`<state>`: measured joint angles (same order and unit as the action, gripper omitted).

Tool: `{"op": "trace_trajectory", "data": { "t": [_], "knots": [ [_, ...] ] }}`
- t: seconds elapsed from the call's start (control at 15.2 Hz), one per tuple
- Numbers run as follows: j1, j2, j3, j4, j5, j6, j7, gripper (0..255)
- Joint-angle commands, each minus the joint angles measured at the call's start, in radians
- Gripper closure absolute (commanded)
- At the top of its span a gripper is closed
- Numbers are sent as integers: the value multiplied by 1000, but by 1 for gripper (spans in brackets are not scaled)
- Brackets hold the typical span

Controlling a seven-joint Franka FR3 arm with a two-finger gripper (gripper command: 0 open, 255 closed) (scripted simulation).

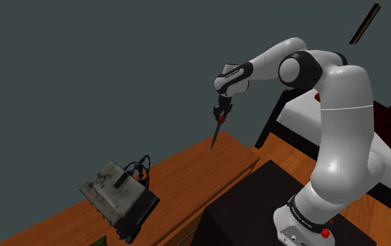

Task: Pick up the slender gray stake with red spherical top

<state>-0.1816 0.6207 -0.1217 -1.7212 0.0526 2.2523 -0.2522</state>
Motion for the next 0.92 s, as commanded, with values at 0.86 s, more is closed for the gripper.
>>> {"op": "trace_trajectory", "data": {
  "t": [0.86],
  "knots": [
    [5,-104,-9,23,-13,-127,3,255]
  ]
}}
